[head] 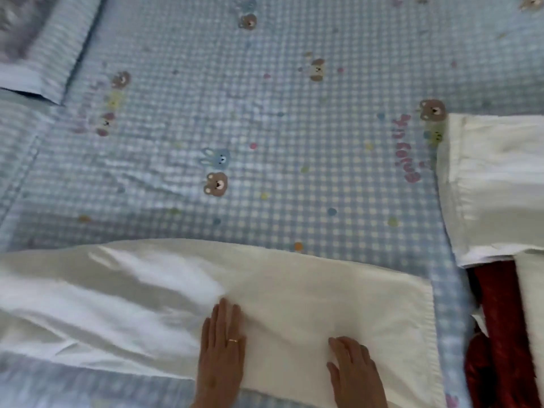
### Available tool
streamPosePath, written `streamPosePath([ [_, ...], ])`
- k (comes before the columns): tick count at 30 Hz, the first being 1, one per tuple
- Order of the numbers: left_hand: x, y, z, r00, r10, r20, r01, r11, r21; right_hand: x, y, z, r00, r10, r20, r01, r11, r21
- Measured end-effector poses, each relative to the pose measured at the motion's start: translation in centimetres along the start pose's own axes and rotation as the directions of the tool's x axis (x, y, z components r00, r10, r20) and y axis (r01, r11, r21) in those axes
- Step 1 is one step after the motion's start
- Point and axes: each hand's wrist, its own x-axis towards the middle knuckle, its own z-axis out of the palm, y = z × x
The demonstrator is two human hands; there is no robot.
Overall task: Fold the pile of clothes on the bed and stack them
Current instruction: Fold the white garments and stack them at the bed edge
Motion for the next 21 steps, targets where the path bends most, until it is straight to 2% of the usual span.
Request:
streamPosePath([
  [2,-2.6,-6.3,-1.6,0.996,-0.086,-0.003,0.086,0.996,0.037,1.7,-3.2,0.5,0.999,-0.036,0.033,0.038,0.998,-0.053],
  [5,-5.4,-12.0,-1.8,0.998,0.060,-0.013,-0.059,0.995,0.083,4.1,-9.2,0.5,0.990,-0.071,0.119,0.083,0.991,-0.102],
  [6,-5.7,-13.4,-2.2,0.995,0.100,-0.011,-0.099,0.992,0.075,5.0,-11.7,0.8,0.988,-0.108,0.109,0.121,0.986,-0.113],
  [8,-5.4,-15.4,-3.6,0.990,0.126,-0.071,-0.122,0.991,0.048,6.6,-16.6,1.3,0.973,-0.191,0.126,0.201,0.977,-0.065],
  [10,-4.8,-18.4,-6.3,0.972,-0.012,-0.235,-0.007,0.997,-0.078,8.5,-22.4,2.2,0.944,-0.301,0.134,0.303,0.953,0.003],
  [11,-4.2,-20.3,-7.8,0.931,-0.175,-0.319,0.106,0.969,-0.222,9.4,-25.6,2.8,0.926,-0.354,0.131,0.352,0.935,0.043],
  [12,-3.5,-22.2,-9.3,0.847,-0.393,-0.357,0.252,0.889,-0.382,10.3,-28.5,3.4,0.904,-0.405,0.136,0.399,0.914,0.075],
  [13,-2.4,-24.1,-10.7,0.736,-0.596,-0.320,0.387,0.759,-0.524,11.2,-31.2,4.0,0.885,-0.450,0.120,0.440,0.892,0.102],
  [14,-1.3,-26.6,-12.1,0.617,-0.753,-0.230,0.482,0.592,-0.645,12.2,-34.2,4.9,0.859,-0.501,0.104,0.489,0.864,0.117],
  [15,-0.2,-28.7,-13.1,0.519,-0.846,-0.120,0.537,0.432,-0.725,13.0,-36.9,5.6,0.837,-0.537,0.102,0.523,0.841,0.139],
  [17,2.0,-32.2,-14.8,0.376,-0.926,0.022,0.553,0.205,-0.808,14.6,-42.1,7.1,0.798,-0.592,0.116,0.571,0.803,0.171],
  [19,4.0,-34.0,-16.0,0.298,-0.950,0.094,0.504,0.073,-0.861,15.9,-45.9,8.4,0.767,-0.629,0.128,0.609,0.776,0.167],
  [21,5.0,-35.0,-16.9,0.259,-0.943,0.210,0.402,-0.093,-0.911,16.7,-48.7,9.6,0.742,-0.650,0.165,0.632,0.760,0.154],
])
